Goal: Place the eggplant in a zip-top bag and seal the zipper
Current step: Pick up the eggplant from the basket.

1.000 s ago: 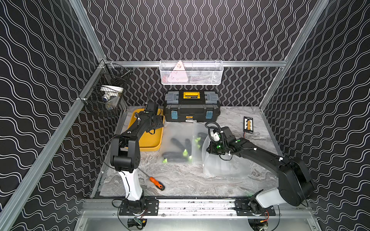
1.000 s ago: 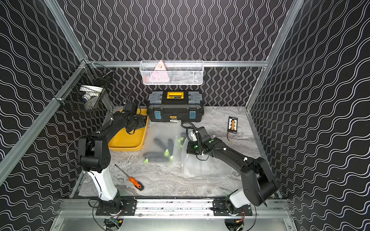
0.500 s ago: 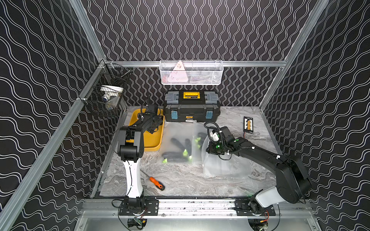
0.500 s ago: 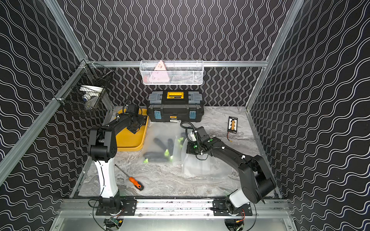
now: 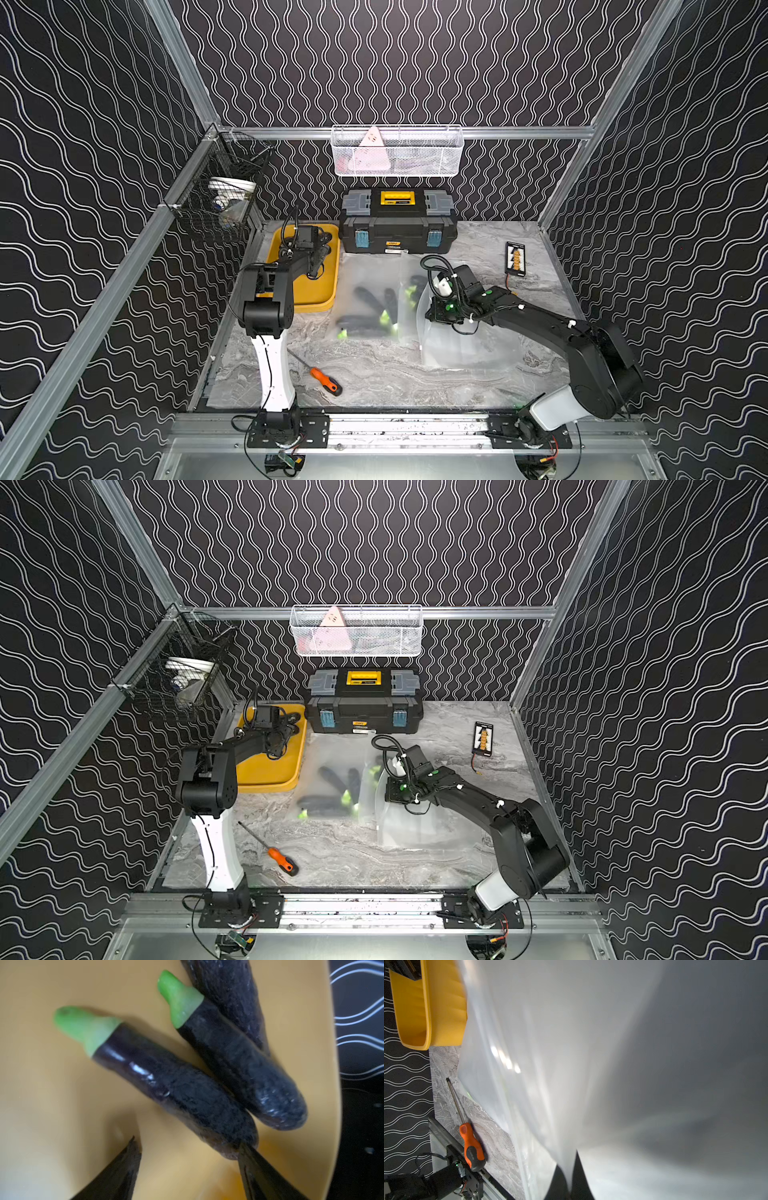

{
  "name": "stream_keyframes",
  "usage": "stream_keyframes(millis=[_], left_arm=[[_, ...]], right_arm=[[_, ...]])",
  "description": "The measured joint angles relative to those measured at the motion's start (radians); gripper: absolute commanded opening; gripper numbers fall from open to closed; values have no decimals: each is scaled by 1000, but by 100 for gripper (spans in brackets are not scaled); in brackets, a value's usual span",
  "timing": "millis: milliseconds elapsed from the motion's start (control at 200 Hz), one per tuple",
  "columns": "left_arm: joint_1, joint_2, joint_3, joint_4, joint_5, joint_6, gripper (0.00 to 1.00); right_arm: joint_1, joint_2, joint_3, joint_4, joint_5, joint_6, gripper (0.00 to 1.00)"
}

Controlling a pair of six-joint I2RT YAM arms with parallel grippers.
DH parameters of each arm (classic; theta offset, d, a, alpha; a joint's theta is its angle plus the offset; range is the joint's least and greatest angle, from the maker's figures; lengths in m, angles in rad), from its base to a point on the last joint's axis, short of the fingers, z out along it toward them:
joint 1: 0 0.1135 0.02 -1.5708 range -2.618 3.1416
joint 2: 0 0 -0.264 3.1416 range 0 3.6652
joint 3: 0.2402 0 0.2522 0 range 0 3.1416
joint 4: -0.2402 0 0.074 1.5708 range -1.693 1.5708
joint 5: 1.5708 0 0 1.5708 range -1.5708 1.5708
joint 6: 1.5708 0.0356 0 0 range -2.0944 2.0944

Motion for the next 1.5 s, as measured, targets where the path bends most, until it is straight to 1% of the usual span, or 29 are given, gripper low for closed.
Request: stream_keyframes(millis=[235, 380, 520, 655, 866, 961, 1091, 1271, 1376, 1501], left_arm=[[-4, -10, -17, 48, -8, -15, 79], [-4, 16, 41, 17, -6, -19, 79], [-4, 38, 60, -16, -4, -35, 76], [-4, 61, 106, -69, -4, -46, 74], [-2, 72, 116, -69, -3, -50, 74], [3, 87, 116, -20, 12, -64, 69], [5, 111, 141, -2, 26, -76, 63], [6, 117, 144, -12, 33, -87, 48], [8, 112, 128, -4, 36, -96, 44], [11, 100, 114, -2, 43, -94, 44]], right_arm=[[2, 15, -7, 16, -7, 4, 6], [5, 27, -7, 24, -11, 3, 7], [6, 30, -7, 24, -16, 3, 7], [6, 32, -8, 24, -23, 0, 8], [6, 25, -26, 28, -30, -5, 8], [6, 20, -31, 30, -30, -5, 8], [6, 10, -42, 31, -29, -5, 8], [5, 4, -49, 31, -29, -5, 8], [5, 4, -50, 32, -29, -5, 8], [5, 3, -52, 37, -29, -5, 8]])
